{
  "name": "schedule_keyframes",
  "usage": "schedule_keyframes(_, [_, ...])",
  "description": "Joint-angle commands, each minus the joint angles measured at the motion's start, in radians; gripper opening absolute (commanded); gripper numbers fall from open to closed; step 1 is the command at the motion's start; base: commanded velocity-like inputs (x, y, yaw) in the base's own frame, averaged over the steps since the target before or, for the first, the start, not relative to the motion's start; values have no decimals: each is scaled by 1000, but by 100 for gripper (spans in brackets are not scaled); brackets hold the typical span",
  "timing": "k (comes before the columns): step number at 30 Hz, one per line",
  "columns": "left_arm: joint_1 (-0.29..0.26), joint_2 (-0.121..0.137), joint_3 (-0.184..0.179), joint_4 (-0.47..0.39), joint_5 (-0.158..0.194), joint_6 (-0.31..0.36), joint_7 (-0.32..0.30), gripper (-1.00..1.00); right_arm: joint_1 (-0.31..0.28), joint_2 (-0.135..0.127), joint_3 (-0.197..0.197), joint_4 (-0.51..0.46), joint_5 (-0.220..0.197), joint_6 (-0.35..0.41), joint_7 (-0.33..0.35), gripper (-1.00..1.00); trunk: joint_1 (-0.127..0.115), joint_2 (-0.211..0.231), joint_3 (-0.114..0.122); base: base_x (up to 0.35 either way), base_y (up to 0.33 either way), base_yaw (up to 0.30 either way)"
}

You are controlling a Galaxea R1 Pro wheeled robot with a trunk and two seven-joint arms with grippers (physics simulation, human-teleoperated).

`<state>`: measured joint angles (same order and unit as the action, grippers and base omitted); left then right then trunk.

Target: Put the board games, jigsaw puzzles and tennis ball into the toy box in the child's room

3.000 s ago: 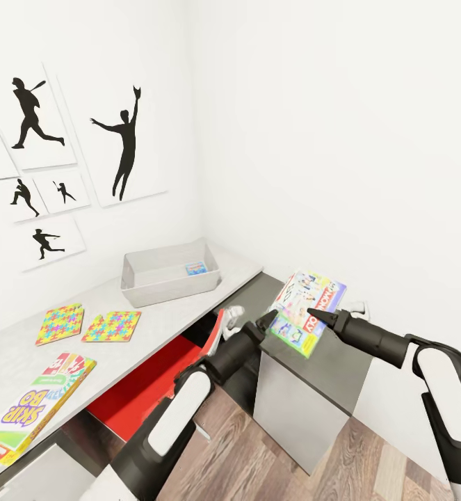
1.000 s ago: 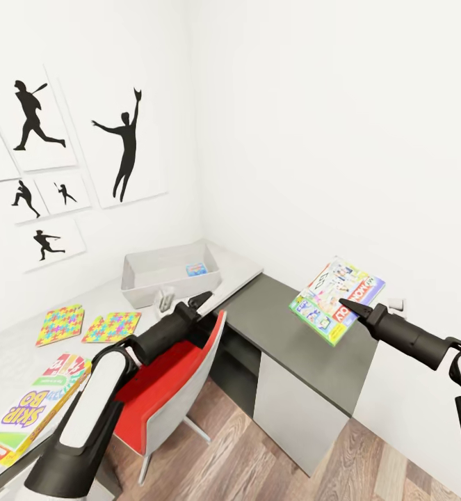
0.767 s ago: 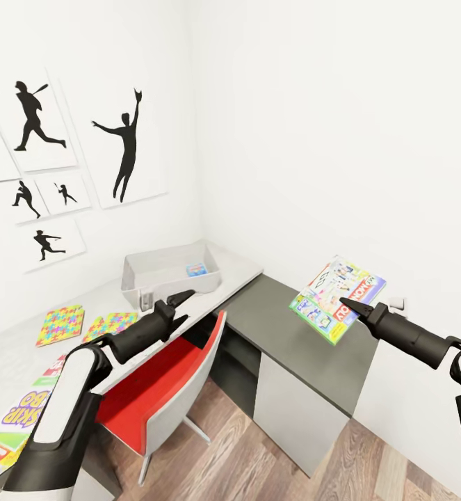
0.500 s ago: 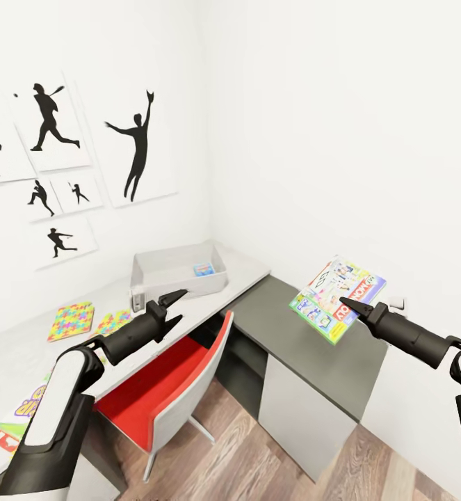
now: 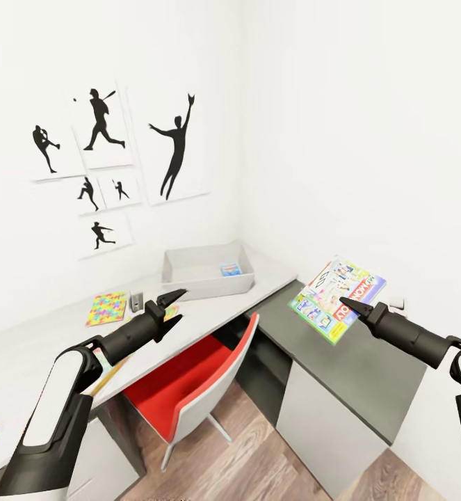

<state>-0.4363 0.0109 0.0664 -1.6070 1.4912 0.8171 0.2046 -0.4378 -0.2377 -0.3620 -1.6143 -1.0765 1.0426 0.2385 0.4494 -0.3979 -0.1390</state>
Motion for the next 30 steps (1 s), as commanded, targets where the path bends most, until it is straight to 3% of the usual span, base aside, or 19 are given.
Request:
schedule_keyframes(1, [-1,0,1,0,10,4,8,100,-1,0,-2,0,6,5,10,-100,1,-2,-2,0,0,278])
schedule_keyframes(30, [-4,-1,0,0,11,5,8,100,-1,0,-2,-1,6,5,10,-100,1,-2,9,3,0,279])
